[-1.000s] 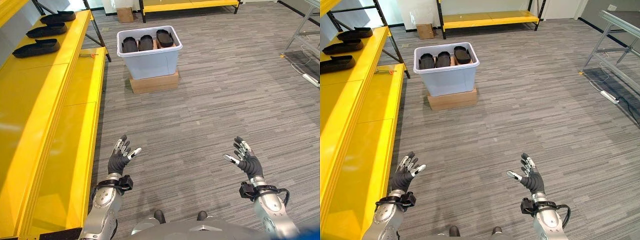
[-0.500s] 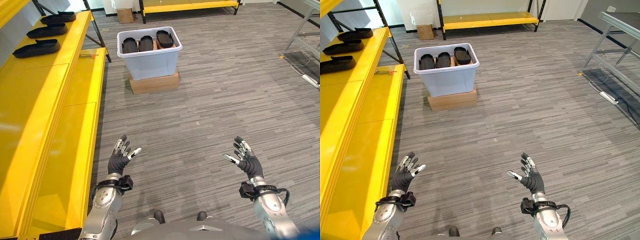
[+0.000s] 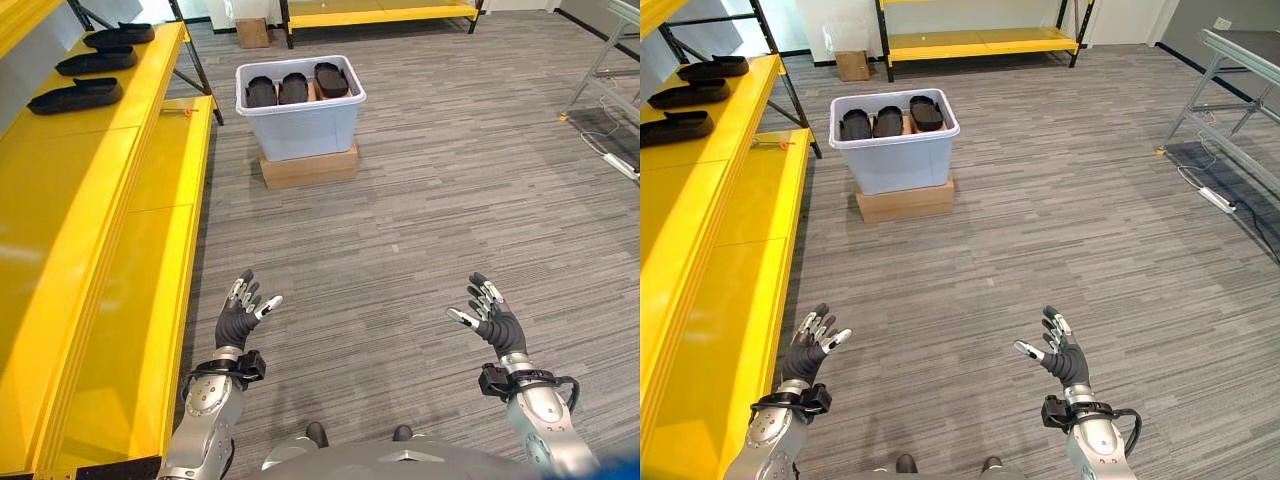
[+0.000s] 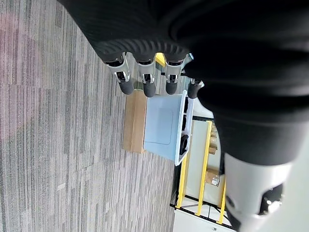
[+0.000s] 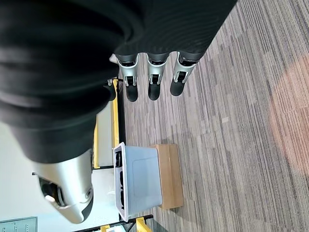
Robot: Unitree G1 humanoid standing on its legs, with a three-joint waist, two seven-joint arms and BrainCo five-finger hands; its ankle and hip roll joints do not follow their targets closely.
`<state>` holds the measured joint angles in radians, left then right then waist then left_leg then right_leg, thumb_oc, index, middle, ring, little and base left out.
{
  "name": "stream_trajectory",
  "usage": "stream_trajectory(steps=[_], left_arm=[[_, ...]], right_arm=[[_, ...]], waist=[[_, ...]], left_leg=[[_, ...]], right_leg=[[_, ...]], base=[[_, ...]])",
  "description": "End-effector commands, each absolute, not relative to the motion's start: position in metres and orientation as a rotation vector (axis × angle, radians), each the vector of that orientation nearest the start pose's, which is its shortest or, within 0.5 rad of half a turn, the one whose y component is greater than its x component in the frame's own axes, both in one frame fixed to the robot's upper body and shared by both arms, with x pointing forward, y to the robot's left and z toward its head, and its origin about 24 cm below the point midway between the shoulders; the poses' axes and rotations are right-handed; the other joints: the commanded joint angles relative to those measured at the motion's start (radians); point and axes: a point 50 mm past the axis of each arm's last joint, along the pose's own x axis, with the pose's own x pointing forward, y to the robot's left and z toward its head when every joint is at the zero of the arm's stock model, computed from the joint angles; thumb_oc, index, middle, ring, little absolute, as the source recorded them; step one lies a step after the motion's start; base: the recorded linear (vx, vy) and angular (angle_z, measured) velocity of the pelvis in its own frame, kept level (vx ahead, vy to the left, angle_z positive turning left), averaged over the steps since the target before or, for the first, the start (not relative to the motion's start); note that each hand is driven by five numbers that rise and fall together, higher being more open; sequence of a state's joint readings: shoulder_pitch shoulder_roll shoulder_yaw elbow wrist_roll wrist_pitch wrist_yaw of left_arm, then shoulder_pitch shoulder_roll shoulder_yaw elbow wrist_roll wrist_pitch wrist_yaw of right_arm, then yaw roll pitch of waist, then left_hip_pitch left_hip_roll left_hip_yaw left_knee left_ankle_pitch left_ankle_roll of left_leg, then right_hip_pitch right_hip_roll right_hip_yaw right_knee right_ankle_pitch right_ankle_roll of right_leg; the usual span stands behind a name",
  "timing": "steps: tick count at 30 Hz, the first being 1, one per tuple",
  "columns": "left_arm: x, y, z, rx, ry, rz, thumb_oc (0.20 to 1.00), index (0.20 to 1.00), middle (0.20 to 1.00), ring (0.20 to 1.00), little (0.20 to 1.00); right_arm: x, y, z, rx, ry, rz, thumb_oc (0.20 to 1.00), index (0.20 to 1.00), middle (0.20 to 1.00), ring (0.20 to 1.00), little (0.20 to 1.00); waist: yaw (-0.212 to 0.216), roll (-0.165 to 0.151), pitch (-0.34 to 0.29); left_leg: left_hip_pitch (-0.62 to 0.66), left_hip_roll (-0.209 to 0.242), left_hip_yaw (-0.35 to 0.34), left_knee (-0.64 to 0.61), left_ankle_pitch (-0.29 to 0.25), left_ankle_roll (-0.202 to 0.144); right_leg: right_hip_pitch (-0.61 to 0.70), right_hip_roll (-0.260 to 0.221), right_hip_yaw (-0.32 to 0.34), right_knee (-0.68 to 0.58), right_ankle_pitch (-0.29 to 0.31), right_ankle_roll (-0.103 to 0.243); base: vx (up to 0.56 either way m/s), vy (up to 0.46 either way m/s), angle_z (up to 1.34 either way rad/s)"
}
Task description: Move parts from the plastic box to the shelf.
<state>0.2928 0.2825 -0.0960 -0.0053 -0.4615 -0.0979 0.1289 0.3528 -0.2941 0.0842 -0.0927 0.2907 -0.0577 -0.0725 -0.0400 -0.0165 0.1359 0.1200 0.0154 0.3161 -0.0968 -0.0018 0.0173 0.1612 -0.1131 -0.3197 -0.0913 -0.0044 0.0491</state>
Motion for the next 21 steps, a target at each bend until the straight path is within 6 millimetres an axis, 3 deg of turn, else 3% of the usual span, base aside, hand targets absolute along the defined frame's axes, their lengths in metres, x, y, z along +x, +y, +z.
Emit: stream_trajectory(steps=[1,4,7,8,11,13,14,18,20,21], left_arm=[[0.200,0.214,0.014,-0.175,0.084,0.155,1.000,1.000,1.000,1.000,1.000],[0.201,0.215,0.017,-0.162,0.072,0.144,1.000,1.000,1.000,1.000,1.000],[0.202,0.215,0.018,-0.157,0.072,0.140,1.000,1.000,1.000,1.000,1.000],[0.203,0.216,0.021,-0.146,0.061,0.123,1.000,1.000,1.000,1.000,1.000],[0.203,0.218,0.022,-0.134,0.061,0.117,1.000,1.000,1.000,1.000,1.000],[0.203,0.218,0.022,-0.132,0.058,0.115,1.000,1.000,1.000,1.000,1.000],[0.203,0.219,0.023,-0.130,0.058,0.119,1.000,1.000,1.000,1.000,1.000],[0.204,0.218,0.022,-0.137,0.061,0.114,1.000,1.000,1.000,1.000,1.000],[0.205,0.218,0.023,-0.145,0.054,0.113,1.000,1.000,1.000,1.000,1.000],[0.205,0.219,0.024,-0.141,0.052,0.113,1.000,1.000,1.000,1.000,1.000]], right_arm=[[0.190,-0.214,0.024,0.006,0.075,-0.092,1.000,1.000,1.000,1.000,1.000],[0.190,-0.212,0.023,0.015,0.080,-0.072,1.000,1.000,1.000,1.000,1.000],[0.190,-0.212,0.023,0.013,0.078,-0.069,1.000,1.000,1.000,1.000,1.000],[0.192,-0.210,0.024,0.021,0.071,-0.060,1.000,1.000,1.000,1.000,1.000],[0.193,-0.207,0.023,0.046,0.072,-0.048,1.000,1.000,1.000,1.000,1.000],[0.193,-0.206,0.024,0.051,0.071,-0.040,1.000,1.000,1.000,1.000,1.000],[0.192,-0.203,0.021,0.058,0.083,-0.026,1.000,1.000,1.000,1.000,1.000],[0.192,-0.204,0.020,0.061,0.090,-0.025,1.000,1.000,1.000,1.000,1.000],[0.193,-0.206,0.022,0.062,0.083,-0.030,1.000,1.000,1.000,1.000,1.000],[0.193,-0.207,0.023,0.057,0.078,-0.032,1.000,1.000,1.000,1.000,1.000]], waist=[[0.002,-0.005,-0.003],[0.002,-0.006,0.018],[0.002,-0.003,0.021],[-0.006,0.006,0.047],[-0.021,0.026,0.074],[-0.028,0.036,0.087],[-0.026,0.046,0.091],[-0.040,0.051,0.091],[-0.051,0.042,0.097],[-0.052,0.039,0.094]], left_leg=[[-0.022,0.092,-0.009,0.075,-0.018,-0.078],[-0.053,0.048,-0.026,0.133,-0.067,-0.035],[-0.055,0.037,-0.029,0.138,-0.075,-0.024],[-0.052,0.006,-0.045,0.145,-0.092,0.008],[-0.024,-0.018,-0.061,0.121,-0.095,0.038],[-0.009,-0.022,-0.064,0.112,-0.093,0.047],[0.021,-0.035,-0.059,0.092,-0.102,0.058],[0.046,-0.041,-0.063,0.071,-0.115,0.049],[0.069,-0.042,-0.071,0.062,-0.130,0.031],[0.083,-0.042,-0.080,0.058,-0.146,0.019]], right_leg=[[-0.003,-0.240,-0.018,0.109,0.079,0.166],[-0.068,-0.294,0.028,0.209,0.124,0.174],[-0.087,-0.309,0.042,0.242,0.138,0.175],[-0.162,-0.339,0.085,0.383,0.210,0.169],[-0.237,-0.327,0.148,0.518,0.258,0.154],[-0.266,-0.309,0.163,0.575,0.252,0.148],[-0.289,-0.310,0.134,0.612,0.233,0.141],[-0.332,-0.262,0.105,0.528,0.166,0.127],[-0.351,-0.242,0.101,0.343,0.170,0.137],[-0.358,-0.252,0.109,0.281,0.180,0.162]], base=[[-0.02,0.133,0.01],[-0.04,0.205,0.05],[-0.01,0.155,0.11],[-0.03,0.286,0.14],[0.00,0.216,0.18],[0.05,0.204,0.20],[0.06,0.189,0.19],[0.13,0.048,-0.04],[0.19,-0.078,-0.09],[0.16,-0.103,0.03]])
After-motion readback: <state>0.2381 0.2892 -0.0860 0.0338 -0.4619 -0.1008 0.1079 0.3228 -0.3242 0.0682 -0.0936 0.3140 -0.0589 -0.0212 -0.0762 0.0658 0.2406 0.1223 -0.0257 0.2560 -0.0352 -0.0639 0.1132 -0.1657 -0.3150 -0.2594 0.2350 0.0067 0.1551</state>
